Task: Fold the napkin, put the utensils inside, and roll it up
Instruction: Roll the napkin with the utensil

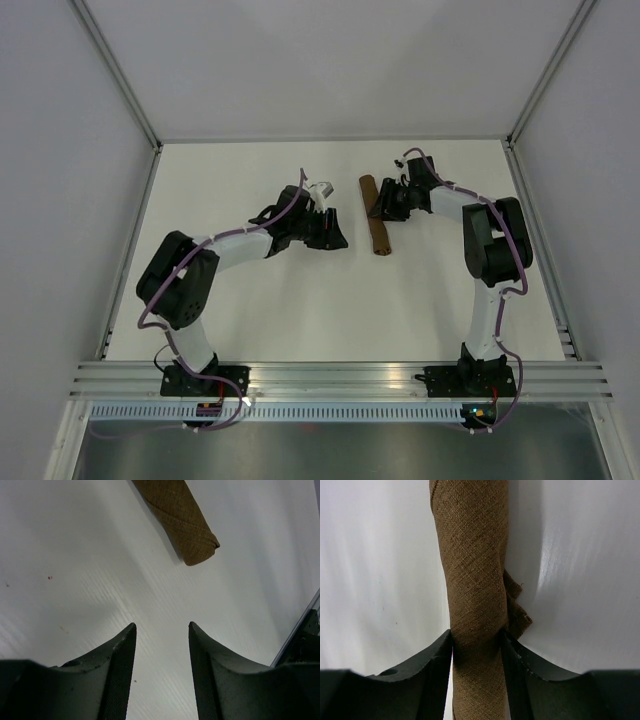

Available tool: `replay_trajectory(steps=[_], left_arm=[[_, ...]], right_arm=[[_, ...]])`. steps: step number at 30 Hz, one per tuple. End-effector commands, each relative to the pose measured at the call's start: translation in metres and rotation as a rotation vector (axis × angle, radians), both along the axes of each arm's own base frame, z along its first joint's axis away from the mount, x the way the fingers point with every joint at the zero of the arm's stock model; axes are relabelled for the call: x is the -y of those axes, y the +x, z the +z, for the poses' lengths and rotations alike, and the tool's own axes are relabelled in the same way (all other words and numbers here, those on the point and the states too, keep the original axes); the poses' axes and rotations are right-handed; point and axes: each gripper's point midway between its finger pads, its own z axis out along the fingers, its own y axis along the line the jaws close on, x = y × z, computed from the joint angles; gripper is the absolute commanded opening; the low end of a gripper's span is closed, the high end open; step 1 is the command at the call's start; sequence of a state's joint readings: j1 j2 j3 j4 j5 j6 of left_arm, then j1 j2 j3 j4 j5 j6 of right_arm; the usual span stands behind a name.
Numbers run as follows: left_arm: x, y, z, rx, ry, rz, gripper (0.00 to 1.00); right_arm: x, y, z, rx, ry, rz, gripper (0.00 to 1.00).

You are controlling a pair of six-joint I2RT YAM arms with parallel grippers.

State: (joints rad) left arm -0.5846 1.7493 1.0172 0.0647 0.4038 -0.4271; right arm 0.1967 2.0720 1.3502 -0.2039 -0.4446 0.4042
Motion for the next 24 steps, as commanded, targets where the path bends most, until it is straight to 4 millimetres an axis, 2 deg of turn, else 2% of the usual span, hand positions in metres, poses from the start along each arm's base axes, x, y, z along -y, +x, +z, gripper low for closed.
replay_trajectory(steps=[1,3,4,5,7,13,17,19,24], left_arm=[[0.025,0.025,0.023,0.033,-0.1,0.009,0.51],[0.036,0.036,0.03,0.041,-0.13,0.025,0.49],[0.038,0.041,0.02,0.032,-0.118,0.046,0.49],[0.045,0.046,0.025,0.042,-0.131,0.056,0.49],[0.05,0.056,0.015,0.044,-0.123,0.09,0.49],[0.069,0.08,0.002,0.066,-0.111,0.165,0.49],[0.078,0.1,0.003,0.092,-0.139,0.217,0.49],[0.082,0.105,-0.002,0.092,-0.14,0.227,0.48],[0.092,0.098,-0.012,0.099,-0.114,0.217,0.48]], right_arm=[[0.019,-0.037,-0.041,-0.221,-0.072,-0.034,0.5],[0.017,-0.036,-0.04,-0.221,-0.064,-0.029,0.49],[0.017,-0.037,-0.04,-0.223,-0.059,-0.027,0.48],[0.016,-0.037,-0.04,-0.225,-0.055,-0.023,0.48],[0.014,-0.038,-0.038,-0.229,-0.038,-0.01,0.48],[0.011,-0.035,-0.033,-0.235,-0.011,0.001,0.5],[0.01,-0.036,-0.034,-0.24,-0.005,0.017,0.5],[0.01,-0.037,-0.034,-0.248,-0.001,0.022,0.5],[0.007,-0.036,-0.03,-0.249,0.021,0.037,0.52]])
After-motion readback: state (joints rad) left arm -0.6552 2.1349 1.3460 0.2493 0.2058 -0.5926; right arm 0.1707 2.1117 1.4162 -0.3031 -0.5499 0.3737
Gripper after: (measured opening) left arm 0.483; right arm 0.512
